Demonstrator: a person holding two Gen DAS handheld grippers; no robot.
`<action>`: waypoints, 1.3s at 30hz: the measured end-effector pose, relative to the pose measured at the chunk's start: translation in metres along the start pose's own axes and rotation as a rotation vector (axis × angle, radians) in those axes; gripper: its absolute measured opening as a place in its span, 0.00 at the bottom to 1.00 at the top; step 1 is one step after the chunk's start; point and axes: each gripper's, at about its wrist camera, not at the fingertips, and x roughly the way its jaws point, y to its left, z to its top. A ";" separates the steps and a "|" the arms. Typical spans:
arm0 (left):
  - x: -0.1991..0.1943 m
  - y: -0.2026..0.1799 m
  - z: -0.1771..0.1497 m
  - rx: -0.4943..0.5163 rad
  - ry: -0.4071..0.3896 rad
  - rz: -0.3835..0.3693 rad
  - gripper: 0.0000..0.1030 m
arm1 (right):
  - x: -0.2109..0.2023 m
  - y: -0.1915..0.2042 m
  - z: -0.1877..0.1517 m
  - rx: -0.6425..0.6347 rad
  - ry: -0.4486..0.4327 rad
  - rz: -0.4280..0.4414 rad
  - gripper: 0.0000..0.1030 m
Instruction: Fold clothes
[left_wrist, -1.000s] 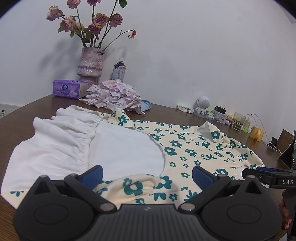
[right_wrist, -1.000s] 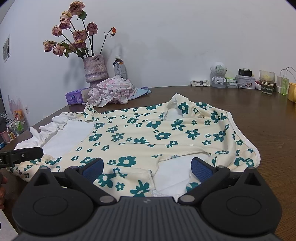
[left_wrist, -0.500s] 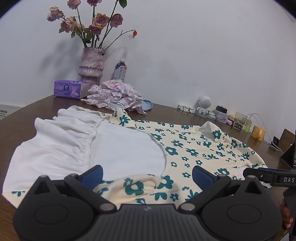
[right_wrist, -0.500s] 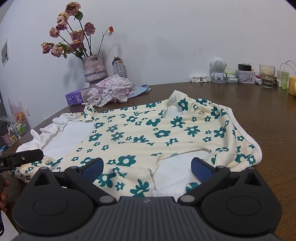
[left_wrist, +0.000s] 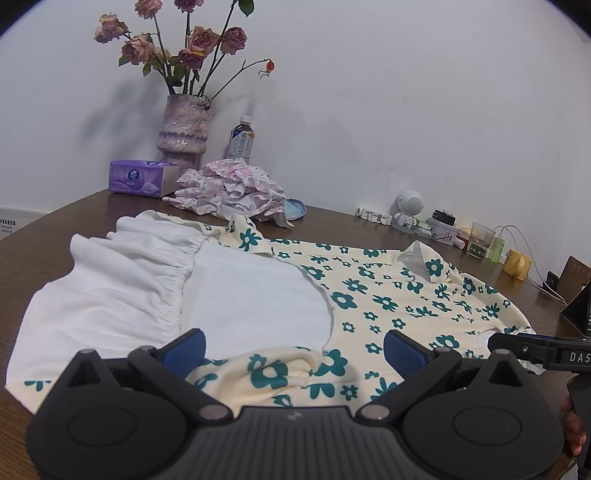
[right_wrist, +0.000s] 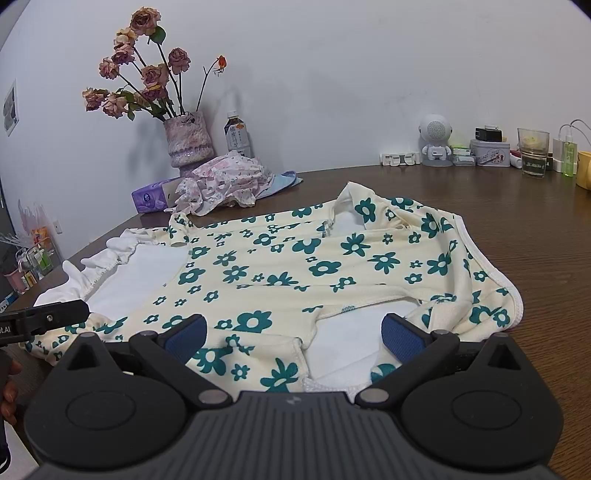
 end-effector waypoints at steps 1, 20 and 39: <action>0.000 0.000 0.000 0.000 0.000 0.000 1.00 | 0.000 0.000 0.000 0.000 0.000 0.000 0.99; 0.000 0.001 0.000 -0.003 0.002 0.001 1.00 | 0.000 -0.001 0.000 0.006 -0.003 0.004 0.99; -0.003 0.010 0.005 -0.028 0.046 -0.055 1.00 | -0.016 -0.007 0.001 0.009 0.003 0.026 0.99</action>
